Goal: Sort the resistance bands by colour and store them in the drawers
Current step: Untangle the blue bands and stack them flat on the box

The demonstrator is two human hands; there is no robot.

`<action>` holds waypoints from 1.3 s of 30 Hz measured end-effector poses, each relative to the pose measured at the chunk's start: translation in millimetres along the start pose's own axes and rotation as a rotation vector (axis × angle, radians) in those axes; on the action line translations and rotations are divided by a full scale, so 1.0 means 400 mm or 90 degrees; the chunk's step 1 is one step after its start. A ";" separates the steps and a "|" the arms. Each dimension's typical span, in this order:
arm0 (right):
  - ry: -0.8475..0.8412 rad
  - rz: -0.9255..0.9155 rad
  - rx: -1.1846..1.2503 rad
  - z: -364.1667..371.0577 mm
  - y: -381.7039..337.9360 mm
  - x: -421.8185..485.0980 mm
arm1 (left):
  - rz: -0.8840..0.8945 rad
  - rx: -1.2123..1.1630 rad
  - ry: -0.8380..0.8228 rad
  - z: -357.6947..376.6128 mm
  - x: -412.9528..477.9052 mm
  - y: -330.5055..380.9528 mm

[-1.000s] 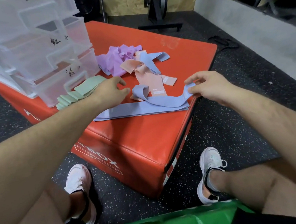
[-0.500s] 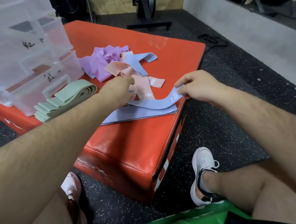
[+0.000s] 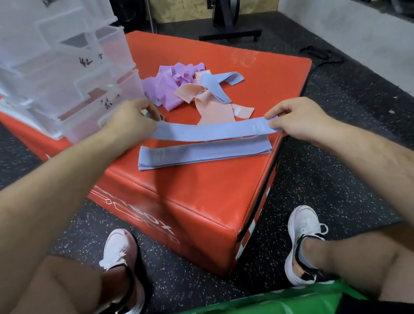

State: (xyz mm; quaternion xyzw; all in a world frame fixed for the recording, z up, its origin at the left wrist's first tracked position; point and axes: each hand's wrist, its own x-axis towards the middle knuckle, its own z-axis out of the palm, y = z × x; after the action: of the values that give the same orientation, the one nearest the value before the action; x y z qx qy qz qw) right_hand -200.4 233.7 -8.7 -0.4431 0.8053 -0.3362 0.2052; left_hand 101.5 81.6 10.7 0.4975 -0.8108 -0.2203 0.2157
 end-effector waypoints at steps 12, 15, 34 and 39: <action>-0.052 -0.007 -0.088 0.051 0.003 -0.009 | -0.004 0.031 -0.048 0.027 -0.061 -0.134; -0.063 -0.010 -0.094 0.060 0.016 -0.008 | -0.008 0.062 -0.056 0.042 -0.060 -0.150; -0.081 -0.126 -0.334 0.058 0.024 0.001 | 0.181 0.288 -0.027 0.056 -0.055 -0.115; -0.010 -0.192 -0.308 0.087 -0.049 0.039 | 0.259 0.260 -0.007 0.072 0.019 -0.028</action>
State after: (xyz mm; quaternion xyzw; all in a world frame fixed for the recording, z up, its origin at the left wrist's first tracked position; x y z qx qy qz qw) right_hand -175.6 200.3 -19.1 -0.5969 0.7852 -0.1577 0.0477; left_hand 89.9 74.3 -18.2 0.3568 -0.9226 -0.0074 0.1467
